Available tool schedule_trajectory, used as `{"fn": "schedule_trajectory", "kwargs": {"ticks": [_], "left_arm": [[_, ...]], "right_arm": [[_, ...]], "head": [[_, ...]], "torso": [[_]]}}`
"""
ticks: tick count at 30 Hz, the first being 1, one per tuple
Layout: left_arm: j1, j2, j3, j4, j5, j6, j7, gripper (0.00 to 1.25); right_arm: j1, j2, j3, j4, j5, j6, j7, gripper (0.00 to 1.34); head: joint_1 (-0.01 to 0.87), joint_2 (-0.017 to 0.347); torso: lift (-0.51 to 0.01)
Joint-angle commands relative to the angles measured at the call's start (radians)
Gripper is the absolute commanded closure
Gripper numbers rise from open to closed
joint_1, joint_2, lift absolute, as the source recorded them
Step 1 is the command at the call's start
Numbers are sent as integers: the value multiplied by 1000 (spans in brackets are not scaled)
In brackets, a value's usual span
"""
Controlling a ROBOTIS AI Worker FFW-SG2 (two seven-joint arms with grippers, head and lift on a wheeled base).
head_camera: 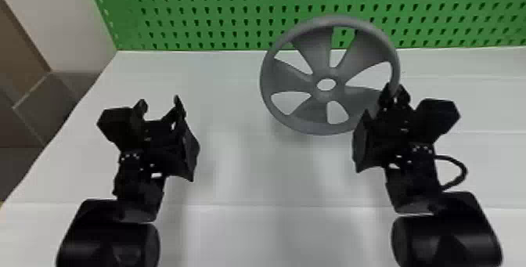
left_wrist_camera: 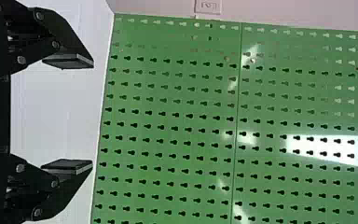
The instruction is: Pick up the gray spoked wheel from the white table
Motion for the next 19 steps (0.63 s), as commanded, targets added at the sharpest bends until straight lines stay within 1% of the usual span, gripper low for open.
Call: {"fn": "schedule_trajectory", "kwargs": {"ticks": [1, 19], "left_arm": [[-4, 0, -3, 0, -11, 0, 0, 486], [-6, 0, -3, 0, -14, 15, 0, 486]], "right_arm": [[2, -3, 4, 0, 0, 0, 0, 1263], [5, 0, 7, 0, -9, 0, 0, 1263]], "head": [[779, 92], [779, 92]], "torso": [[-74], [-74]]}}
